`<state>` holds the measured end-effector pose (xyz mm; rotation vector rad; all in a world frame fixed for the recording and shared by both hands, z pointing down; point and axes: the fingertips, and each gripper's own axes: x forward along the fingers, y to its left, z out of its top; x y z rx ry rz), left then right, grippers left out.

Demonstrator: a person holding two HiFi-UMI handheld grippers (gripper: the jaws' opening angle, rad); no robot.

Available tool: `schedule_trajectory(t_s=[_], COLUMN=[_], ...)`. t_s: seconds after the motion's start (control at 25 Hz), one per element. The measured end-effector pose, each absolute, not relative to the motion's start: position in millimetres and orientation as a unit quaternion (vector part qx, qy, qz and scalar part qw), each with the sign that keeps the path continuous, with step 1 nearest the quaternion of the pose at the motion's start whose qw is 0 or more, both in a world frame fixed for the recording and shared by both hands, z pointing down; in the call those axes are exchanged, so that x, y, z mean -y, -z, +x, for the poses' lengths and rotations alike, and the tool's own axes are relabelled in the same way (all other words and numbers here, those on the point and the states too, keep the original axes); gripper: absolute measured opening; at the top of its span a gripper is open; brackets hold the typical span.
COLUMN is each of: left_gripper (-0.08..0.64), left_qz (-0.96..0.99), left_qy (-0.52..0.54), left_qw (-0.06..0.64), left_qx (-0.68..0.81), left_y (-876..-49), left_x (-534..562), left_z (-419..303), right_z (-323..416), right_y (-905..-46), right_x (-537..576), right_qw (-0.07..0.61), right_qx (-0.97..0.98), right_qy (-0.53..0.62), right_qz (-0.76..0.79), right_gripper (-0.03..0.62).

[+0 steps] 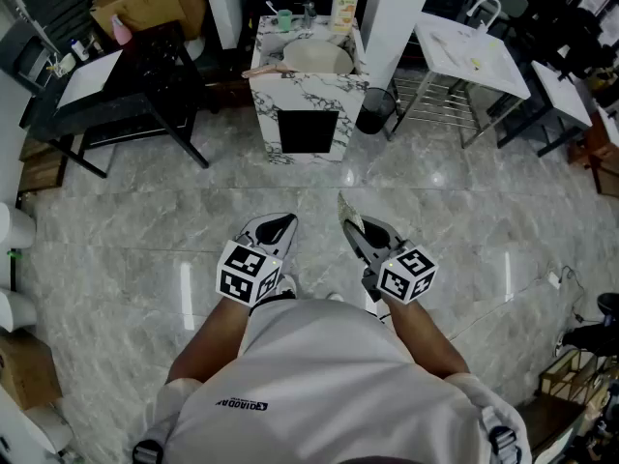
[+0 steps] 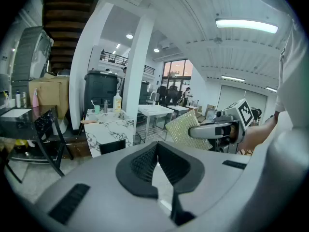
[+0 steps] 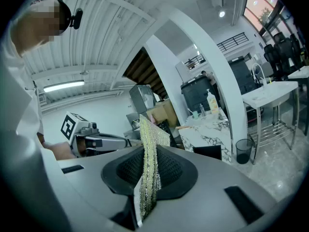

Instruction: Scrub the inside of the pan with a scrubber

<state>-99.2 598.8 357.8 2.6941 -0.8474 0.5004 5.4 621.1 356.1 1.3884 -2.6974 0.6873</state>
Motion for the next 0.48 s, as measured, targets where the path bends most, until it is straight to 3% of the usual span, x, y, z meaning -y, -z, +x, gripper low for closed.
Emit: schedule_trajectory(t_s=[0.48], left_gripper=[0.015], left_qz=[0.937], left_qy=[-0.174], left_qw=[0.132], left_qx=[0.274], left_y=[-361], left_x=[-591], left_z=[-105], right_z=[-9], right_y=[-359], right_x=[-611], right_qw=[0.030], right_qx=[0.869], right_qy=[-0.211], right_qz=[0.447], right_gripper=[0.078])
